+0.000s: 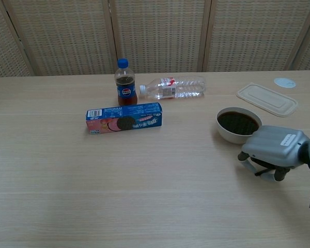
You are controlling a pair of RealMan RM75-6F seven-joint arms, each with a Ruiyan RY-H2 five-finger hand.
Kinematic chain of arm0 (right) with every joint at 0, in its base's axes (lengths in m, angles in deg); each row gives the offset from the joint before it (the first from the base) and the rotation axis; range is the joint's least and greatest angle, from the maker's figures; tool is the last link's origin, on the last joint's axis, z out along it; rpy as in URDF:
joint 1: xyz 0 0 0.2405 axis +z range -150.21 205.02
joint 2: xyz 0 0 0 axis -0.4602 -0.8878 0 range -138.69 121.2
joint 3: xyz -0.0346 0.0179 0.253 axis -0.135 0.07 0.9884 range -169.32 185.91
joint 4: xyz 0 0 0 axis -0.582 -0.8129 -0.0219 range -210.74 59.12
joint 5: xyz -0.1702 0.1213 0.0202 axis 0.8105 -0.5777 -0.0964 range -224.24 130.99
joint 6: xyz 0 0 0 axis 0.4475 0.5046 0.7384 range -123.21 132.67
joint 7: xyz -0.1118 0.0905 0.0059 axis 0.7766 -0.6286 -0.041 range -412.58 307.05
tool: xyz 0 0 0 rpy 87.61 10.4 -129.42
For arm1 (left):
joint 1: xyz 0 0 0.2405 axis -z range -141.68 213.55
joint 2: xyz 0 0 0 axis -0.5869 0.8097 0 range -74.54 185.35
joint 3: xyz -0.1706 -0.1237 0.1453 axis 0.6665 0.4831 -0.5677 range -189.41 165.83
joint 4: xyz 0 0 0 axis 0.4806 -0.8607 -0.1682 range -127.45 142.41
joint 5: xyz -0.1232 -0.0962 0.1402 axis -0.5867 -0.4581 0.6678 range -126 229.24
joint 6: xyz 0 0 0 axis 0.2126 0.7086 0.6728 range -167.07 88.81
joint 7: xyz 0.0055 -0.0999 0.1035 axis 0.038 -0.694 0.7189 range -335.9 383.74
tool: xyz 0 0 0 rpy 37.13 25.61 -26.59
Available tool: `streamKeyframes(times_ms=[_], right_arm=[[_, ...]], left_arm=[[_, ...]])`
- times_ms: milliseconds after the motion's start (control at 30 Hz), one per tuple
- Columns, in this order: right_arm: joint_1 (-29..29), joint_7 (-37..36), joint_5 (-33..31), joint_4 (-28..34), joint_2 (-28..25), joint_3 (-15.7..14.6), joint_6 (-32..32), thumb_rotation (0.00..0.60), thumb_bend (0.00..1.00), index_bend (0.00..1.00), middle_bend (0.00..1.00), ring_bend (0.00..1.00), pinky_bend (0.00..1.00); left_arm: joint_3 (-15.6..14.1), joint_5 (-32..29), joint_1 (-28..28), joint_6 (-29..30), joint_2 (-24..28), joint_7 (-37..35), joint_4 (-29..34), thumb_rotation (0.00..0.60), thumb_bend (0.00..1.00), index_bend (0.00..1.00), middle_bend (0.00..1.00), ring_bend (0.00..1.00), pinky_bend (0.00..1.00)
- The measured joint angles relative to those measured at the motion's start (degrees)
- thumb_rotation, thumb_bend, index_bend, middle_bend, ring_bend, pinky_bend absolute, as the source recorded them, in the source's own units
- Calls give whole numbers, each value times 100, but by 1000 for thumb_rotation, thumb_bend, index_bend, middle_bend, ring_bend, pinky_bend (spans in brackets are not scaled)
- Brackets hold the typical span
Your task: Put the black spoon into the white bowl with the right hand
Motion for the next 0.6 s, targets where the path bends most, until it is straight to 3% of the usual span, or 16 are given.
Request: streamKeyframes(times_ms=[600], right_arm=[[-52, -250, -45, -30, -16, -40, -13, 600, 592, 590, 840, 905, 1000]], left_arm=[[-8, 7, -4, -2, -2, -13, -4, 600, 460, 75, 0, 0, 0]])
